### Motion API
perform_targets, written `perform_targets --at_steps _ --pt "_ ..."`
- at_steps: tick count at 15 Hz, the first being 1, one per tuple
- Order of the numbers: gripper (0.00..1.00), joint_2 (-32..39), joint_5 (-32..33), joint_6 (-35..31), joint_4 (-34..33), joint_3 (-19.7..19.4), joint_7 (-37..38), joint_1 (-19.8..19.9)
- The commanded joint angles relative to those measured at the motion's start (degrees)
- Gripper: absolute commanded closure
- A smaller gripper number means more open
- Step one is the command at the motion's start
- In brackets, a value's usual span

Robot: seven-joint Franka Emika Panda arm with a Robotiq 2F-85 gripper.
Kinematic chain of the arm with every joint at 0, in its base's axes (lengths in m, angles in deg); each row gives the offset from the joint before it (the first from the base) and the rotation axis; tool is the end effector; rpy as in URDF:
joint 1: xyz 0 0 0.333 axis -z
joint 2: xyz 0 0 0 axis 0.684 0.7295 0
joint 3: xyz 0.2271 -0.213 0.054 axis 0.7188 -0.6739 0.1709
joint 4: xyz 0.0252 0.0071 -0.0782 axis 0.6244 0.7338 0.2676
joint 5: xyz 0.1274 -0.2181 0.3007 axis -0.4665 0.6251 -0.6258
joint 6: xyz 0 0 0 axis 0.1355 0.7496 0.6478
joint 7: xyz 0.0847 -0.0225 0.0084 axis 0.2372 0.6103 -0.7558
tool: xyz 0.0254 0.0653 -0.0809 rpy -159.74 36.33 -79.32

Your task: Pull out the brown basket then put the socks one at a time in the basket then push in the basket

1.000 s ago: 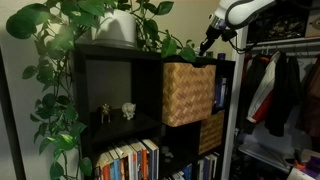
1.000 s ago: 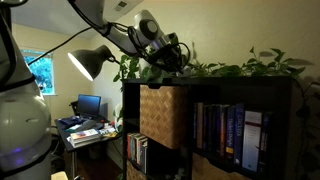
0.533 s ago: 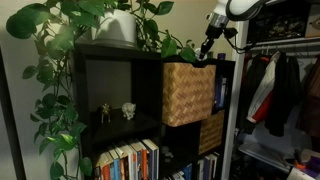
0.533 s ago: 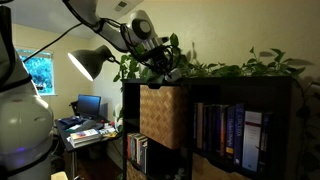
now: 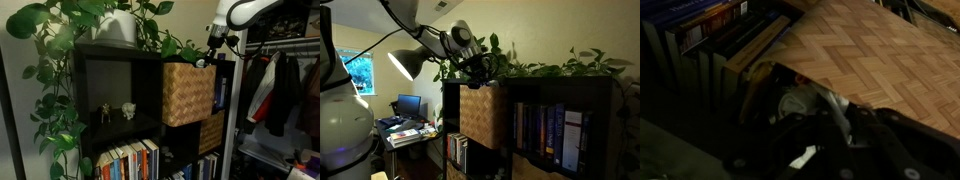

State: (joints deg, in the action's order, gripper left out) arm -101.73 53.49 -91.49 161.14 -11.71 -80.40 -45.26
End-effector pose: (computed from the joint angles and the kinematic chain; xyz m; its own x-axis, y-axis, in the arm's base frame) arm 0.4722 0.0490 0.5470 0.8440 0.4217 0.3314 0.3044 -0.8853 0.3514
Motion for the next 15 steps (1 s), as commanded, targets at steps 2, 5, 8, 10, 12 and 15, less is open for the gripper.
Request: perform_targets --at_steps 2,5,8,10,12,15 --pt "0.45 -1.7 2.5 -0.1 1.5 0.3 -0.6 0.3" --pt "0.28 -1.7 3.3 0.9 0.4 0.3 -0.4 0.4" --pt "0.09 -1.5 0.8 1.8 -0.5 -0.3 -1.5 -0.5" --pt "0.01 -1.4 -0.9 1.6 -0.9 -0.6 -2.3 -1.1" --pt "0.00 -1.4 -3.3 1.4 -1.3 -1.0 -4.3 -2.1" --pt "0.00 -0.8 -4.5 1.1 -1.7 -0.6 -4.9 -2.2"
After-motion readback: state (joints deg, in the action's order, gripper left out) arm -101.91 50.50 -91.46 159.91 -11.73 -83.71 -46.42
